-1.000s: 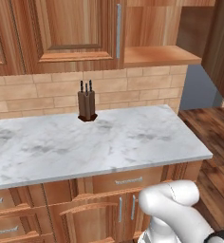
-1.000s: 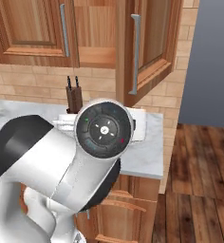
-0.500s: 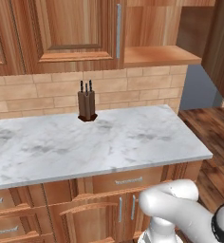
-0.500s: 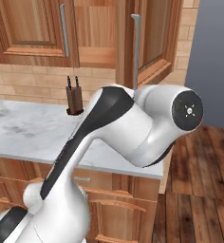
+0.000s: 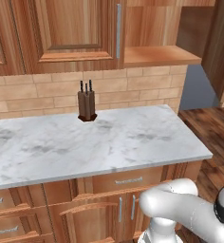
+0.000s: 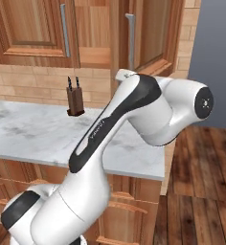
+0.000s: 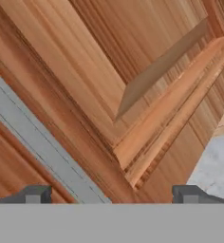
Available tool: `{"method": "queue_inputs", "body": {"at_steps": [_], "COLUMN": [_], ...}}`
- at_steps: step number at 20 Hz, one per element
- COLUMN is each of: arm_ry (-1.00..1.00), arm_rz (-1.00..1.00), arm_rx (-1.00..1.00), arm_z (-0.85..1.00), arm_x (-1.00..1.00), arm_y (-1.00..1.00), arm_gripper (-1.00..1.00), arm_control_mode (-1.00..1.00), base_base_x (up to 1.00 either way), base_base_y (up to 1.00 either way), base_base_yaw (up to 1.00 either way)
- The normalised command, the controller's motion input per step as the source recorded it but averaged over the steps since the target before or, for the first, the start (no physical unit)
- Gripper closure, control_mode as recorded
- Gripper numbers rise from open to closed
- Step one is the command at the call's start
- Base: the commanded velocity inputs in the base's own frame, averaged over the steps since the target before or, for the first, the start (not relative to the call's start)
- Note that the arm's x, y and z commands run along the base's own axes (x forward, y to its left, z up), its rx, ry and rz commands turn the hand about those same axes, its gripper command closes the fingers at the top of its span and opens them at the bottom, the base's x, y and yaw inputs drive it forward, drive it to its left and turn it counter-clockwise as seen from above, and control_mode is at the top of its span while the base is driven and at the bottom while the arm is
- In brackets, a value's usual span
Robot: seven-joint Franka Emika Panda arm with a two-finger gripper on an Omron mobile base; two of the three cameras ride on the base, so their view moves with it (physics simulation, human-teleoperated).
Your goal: Open the cabinet. Pick the bar soap and place it next to the sink. Then close the cabinet.
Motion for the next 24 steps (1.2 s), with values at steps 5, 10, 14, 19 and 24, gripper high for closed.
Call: {"method": "queue_inputs", "body": {"at_steps": [5, 10, 14, 19, 24], "arm_ry": [-0.15, -0.25, -0.27, -0.22, -0.08], "arm_rz": [0.08, 0.0, -0.01, -0.21, -0.43], "arm_rx": [0.07, 0.0, -0.03, -0.14, -0.21], "arm_z": [0.0, 0.0, 0.0, 0.0, 0.0], "arm_x": [0.89, 0.81, 0.75, 0.65, 0.72], "arm_y": [0.16, 0.58, 0.77, 0.91, 0.74], "arm_gripper": [-1.0, -1.0, -1.0, -1.0, -1.0], "arm_control_mode": [-1.0, -1.0, -1.0, -1.0, -1.0], "base_base_x": [0.0, 0.0, 0.0, 0.0, 0.0], "base_base_y": [0.0, 0.0, 0.0, 0.0, 0.0], "base_base_yaw": [0.0, 0.0, 0.0, 0.0, 0.0]}}
